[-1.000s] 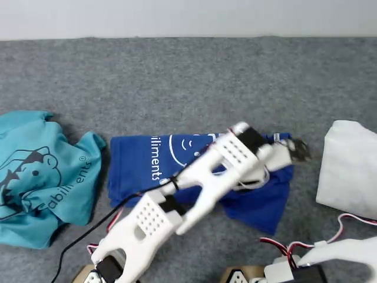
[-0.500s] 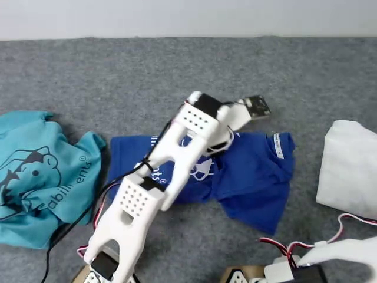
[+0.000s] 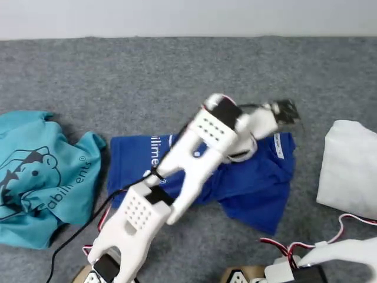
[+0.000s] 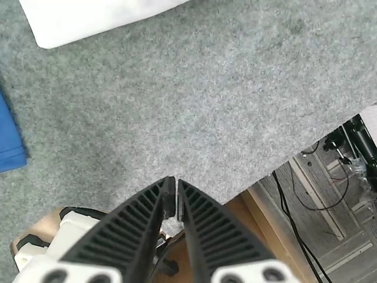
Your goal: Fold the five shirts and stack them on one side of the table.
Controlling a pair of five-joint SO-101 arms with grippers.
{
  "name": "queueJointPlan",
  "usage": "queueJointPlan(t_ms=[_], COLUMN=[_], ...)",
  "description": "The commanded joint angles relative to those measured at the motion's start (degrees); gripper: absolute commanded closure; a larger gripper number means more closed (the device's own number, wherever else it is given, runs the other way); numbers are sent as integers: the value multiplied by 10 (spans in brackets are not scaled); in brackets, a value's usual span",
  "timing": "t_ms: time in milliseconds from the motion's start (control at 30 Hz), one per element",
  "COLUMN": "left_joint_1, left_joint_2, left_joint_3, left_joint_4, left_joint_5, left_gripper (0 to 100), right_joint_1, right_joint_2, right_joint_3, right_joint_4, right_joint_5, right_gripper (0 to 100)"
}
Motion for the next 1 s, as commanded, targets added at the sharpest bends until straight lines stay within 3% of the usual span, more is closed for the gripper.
queueJointPlan(t_ms=[0,300,567,967], left_joint_1=[11,-106,-91,-49], left_joint_2=[-50,26,64,22], left_joint_3=[58,114,107,-29], left_joint_4=[12,-30,-26,14], left_joint_5=[4,3,4,27], left_gripper=[881,881,882,877], right_joint_1=[4,4,1,4], right_joint_2=[-22,-22,-22,-22], right_joint_3=[-1,-1,-1,-1], right_joint_4=[22,22,22,22], right_joint_5=[4,4,4,4], right_gripper=[988,988,988,988])
